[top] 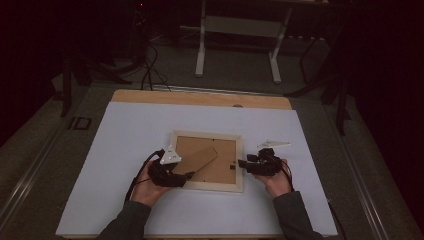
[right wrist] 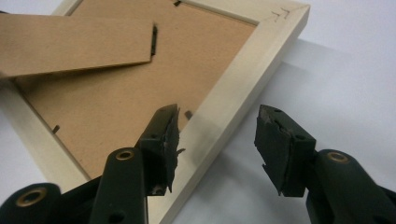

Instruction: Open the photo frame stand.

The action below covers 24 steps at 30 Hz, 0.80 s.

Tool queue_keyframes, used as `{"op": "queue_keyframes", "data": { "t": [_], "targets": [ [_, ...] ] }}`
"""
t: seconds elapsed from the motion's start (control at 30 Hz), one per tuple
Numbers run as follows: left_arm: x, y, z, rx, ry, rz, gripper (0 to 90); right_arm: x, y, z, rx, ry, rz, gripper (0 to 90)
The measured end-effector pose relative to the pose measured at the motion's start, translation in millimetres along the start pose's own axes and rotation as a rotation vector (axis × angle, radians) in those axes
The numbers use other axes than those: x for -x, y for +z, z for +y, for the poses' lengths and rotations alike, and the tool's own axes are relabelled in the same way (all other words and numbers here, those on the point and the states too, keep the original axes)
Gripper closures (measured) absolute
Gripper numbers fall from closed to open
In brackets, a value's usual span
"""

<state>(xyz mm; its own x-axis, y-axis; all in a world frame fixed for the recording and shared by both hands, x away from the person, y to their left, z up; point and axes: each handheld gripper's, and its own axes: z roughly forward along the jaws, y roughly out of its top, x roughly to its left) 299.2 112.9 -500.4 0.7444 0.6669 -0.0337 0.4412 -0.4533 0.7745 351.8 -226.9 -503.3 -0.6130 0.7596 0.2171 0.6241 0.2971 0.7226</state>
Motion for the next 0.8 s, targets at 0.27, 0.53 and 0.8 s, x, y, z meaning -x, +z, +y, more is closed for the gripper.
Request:
{"op": "queue_keyframes", "data": {
  "t": [0.27, 0.53, 0.8],
  "targets": [
    [6.6, -2.7, 0.0, 0.009, 0.042, 0.036, 37.4, 6.1, 8.6, 9.0, -0.006, 0.038, 0.037, 46.5],
    [14.0, -6.2, -1.3, 0.03, 0.088, 0.072, 37.3, 10.9, 19.8, 13.3, -0.027, 0.076, 0.068, 43.0],
    [17.3, -9.5, -3.7, 0.075, 0.123, 0.075, 37.3, 24.9, 19.4, 8.5, -0.009, 0.16, 0.192, 43.4]
  ]
}}
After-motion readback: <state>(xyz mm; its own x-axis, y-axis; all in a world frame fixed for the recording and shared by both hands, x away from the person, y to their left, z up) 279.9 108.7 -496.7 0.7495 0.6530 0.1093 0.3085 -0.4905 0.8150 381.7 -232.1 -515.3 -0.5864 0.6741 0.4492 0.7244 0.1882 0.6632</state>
